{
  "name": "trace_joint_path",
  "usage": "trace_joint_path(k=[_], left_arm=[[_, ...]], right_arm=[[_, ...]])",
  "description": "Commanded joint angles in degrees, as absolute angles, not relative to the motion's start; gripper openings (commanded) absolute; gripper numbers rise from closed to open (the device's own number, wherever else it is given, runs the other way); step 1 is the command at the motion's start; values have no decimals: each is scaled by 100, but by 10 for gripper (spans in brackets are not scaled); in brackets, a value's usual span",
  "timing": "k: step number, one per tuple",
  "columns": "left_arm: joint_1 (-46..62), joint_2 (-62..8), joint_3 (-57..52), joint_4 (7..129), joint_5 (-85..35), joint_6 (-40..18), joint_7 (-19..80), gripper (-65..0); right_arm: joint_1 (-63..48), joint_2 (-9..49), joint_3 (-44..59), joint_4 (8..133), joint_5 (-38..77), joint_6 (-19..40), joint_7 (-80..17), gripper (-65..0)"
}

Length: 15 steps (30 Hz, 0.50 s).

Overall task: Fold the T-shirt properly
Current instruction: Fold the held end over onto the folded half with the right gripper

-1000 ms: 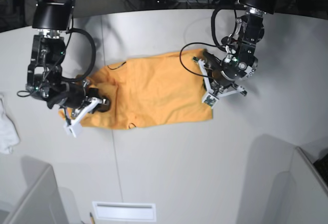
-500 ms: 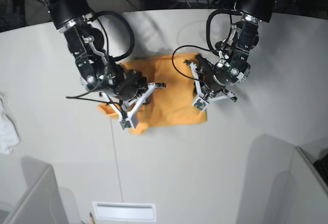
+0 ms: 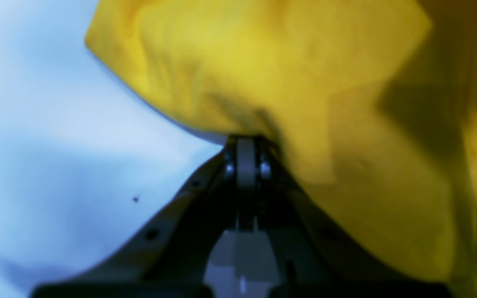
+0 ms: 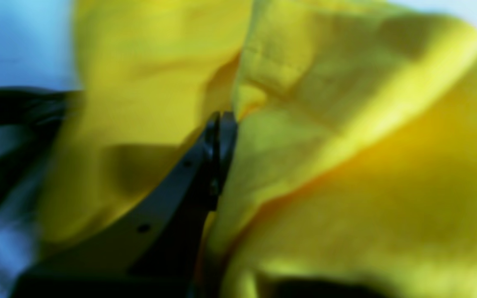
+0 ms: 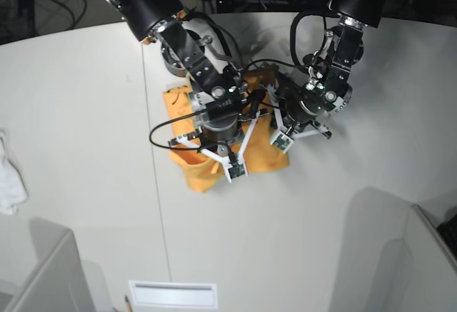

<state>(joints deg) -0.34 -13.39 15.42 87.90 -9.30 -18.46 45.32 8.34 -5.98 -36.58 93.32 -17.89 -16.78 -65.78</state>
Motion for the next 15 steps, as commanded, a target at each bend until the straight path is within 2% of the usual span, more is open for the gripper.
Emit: trace_joint_path(k=[1,4,9,13,15], left_arm=[[22,-1420,1552,8804,-910,-1912,4822,-650],[31,-1481,1552,8804,-954,-1912,4822,-650],[101,-1481,1543,8804,-919,-1912,4822,-650],[119,-1464,1543,8804,-927,-1912,4822,-650],[119,-1464,1543,8804,-945,-1912,4822,-650]], right_arm=[[919,-716,-3749,9253,-2273,-1692,-6484,-650],[910,-769,-4127,8857,-2958,-1692,-6510,-650],[927,-769,-4470,8593,-3020,-1754,-6510,-650],[1051,-769,-4831,8119,-3336,-2607,-6519,-650],[1103,-769,-5095,7881,-3477,-2686,-6519,-650]])
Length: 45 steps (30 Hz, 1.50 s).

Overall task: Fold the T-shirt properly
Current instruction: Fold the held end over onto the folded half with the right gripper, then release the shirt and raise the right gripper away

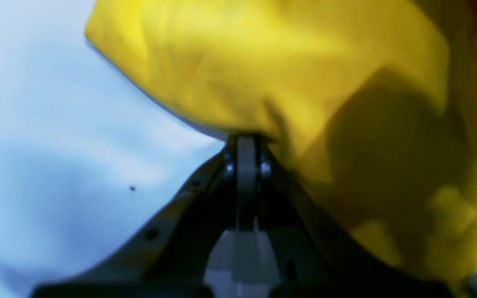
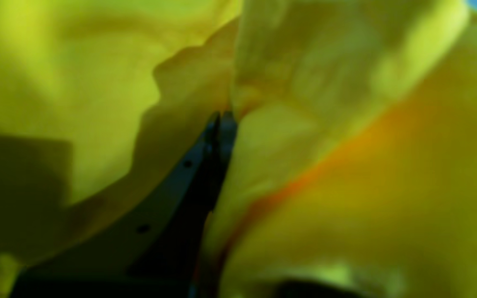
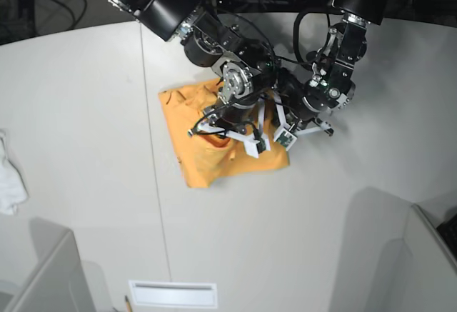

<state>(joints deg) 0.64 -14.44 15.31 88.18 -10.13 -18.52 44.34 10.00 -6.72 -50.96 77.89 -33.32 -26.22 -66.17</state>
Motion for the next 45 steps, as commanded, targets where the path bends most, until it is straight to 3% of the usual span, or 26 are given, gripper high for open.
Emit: trace_joint_path(k=[1,8,13,18,22,24,26,31,41,45], left_arm=[[119,-1473,1543,8804,-945,-1912,4822,-650],[119,-1481,1543,8804,-927,-1895,4822,-650],[251,-1525,1499,9059,-936,-1895,4822,-650],[690,-1543,611,9631,-971,-1921,4822,-650],[989,-1569,-101,9859,-971,-1930,4831,-650],[1121,-1569,-426,9851,-971,-1930,4831,-650],[1200,-1569,-752,9833,-971,-2053,4831,-650],[1349,-1552,-1332,9833,-971,-2545,4831,-650],[1349,-1552,-1719,9824,-971,-2571,4831,-650],[1332,-1534,-1710,9815,-980,-2571,4831,-650]], right_arm=[[1121,-769,-5191,7776,-3556,-2686,-6519,-650],[1244,-840,-5622,7407,-4092,-2686,-6510,-650],[1349,-848,-5587,7451,-3618,-2686,-6484,-650],[1481,-848,-5587,7451,-3002,-2686,-6466,-647],[1516,-848,-5613,7705,-2659,-2686,-6396,-384],[1516,-848,-5613,7952,-2413,-2686,-6369,-303],[1534,-848,-5613,8154,-2237,-2686,-6343,-261],[1596,-848,-5622,8444,-1710,-2686,-6343,-260],[1604,-857,-5965,9297,-857,-2686,-6325,-260],[1490,-831,-5956,9481,-567,-2686,-5727,-260]])
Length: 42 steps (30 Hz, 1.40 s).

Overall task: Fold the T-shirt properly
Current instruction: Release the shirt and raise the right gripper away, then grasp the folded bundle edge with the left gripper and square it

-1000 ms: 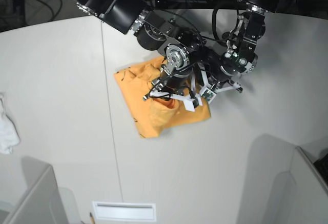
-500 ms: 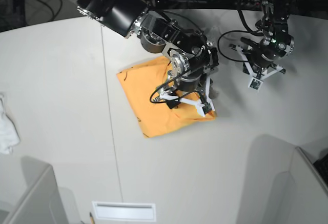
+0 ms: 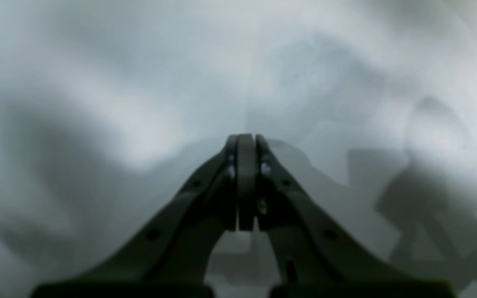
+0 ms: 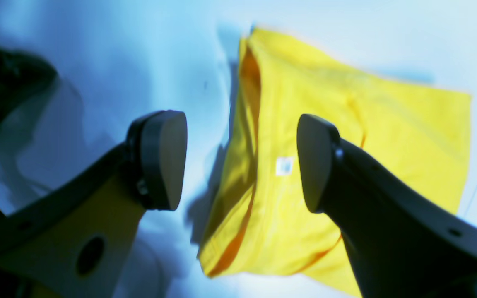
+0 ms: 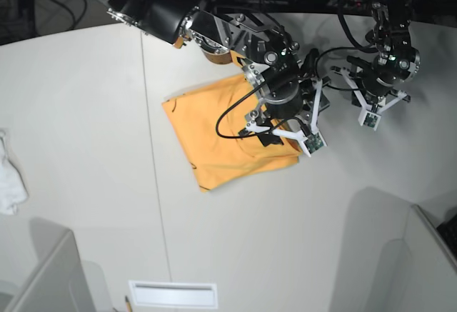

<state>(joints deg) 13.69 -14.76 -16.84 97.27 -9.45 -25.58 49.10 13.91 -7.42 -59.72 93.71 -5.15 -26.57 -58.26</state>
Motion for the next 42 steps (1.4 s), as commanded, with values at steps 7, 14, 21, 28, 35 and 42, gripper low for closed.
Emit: trace_joint_path(k=[7,14,21,28,35,42], left_arm=[[1446,-1393,-1727,10009,-1684,-3152,4831,-650],[1763,-1349,-1815,10062,-3829,-3196,4831,-650],[1754,-1015,-1859,9991,-5657,-3178,4831,-497],[1473,-576,-1736,9279,-5842,-3178,4831,0],[804,-585,-1165,8198,-5851,-2431,4813,0],[646,-576,-1112,7934,-5842,-1895,4804,0]], right_arm=[[936,-541,-4479,10158,-1121,-2686,-5262,-396],[-207,163,-3064,10677,-1130,-2686,-3934,-650],[-936,180,-1851,10738,-1130,-2651,-3644,-650],[-1464,321,-1833,10791,-1121,-2651,-3644,-650],[-1587,356,-1815,10949,-1130,-2651,-3670,-650],[-1859,400,-1789,11301,-1138,-2651,-3653,-650]])
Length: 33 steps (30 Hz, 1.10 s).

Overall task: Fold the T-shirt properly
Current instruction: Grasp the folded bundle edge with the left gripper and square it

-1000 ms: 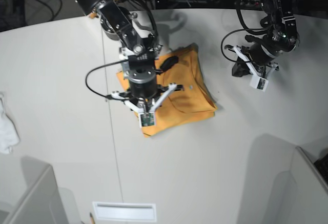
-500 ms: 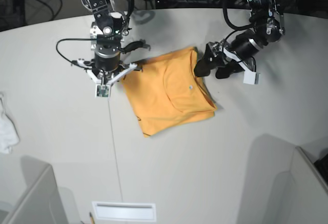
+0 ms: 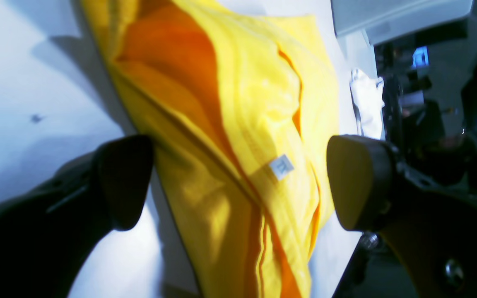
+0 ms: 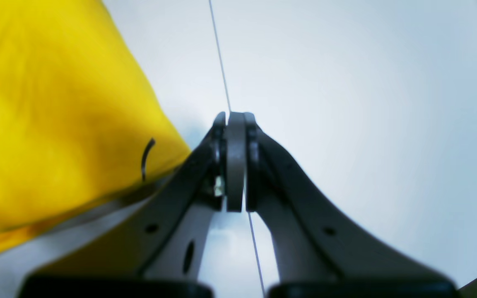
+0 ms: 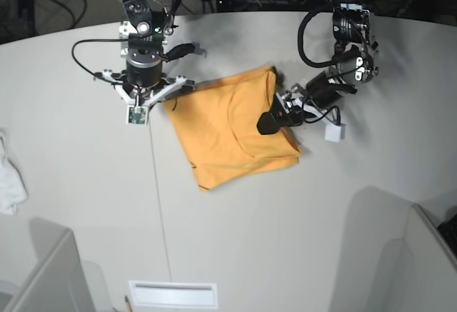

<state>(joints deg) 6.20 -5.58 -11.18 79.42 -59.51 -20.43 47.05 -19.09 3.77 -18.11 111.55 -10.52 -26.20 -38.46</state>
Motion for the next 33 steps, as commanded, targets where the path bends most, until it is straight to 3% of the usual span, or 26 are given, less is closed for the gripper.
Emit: trace_joint_path(k=[1,4,7,12,13,18,23,28,33], left_arm=[[576,-576,-1077,7925,-5842,-1771,4804,-12],[347,-620,-725,7873,-5842,-1323,4804,-156],[119,-787,-312,7635,-5842,-936,4822,-352],[-242,-1200,514,7530,-5842,-796,4831,-625],[-303,-1297,655,7538,-5842,-760,4831,-650],[-963,-1991,1851,7538,-5842,-532,4910,-650],[-2026,-2492,3292,7538,-5824,-532,5684,-650],[-2835,-2686,4725,7732,-5015,-585,5692,-650],[-3284,-2642,5903,7829,-3547,-2070,5657,-650]], right_arm=[[-1833,479,-1789,11301,-1138,-2651,-3653,-650],[-1807,664,-1780,11310,-1130,-2651,-3644,-650],[-1824,673,-1780,11310,-1130,-2651,-3644,-650],[-1965,620,-1437,11327,-1130,-2651,-3635,-650],[-2000,620,-1349,11327,-1130,-2651,-3635,-650],[-2141,620,-760,11345,-936,-2651,-3635,-650],[-2290,629,277,11345,567,-2651,-3635,-650],[-2607,637,1086,11345,1921,-2651,-3635,-650],[-2765,620,1262,11336,2422,-2651,-3644,-650]])
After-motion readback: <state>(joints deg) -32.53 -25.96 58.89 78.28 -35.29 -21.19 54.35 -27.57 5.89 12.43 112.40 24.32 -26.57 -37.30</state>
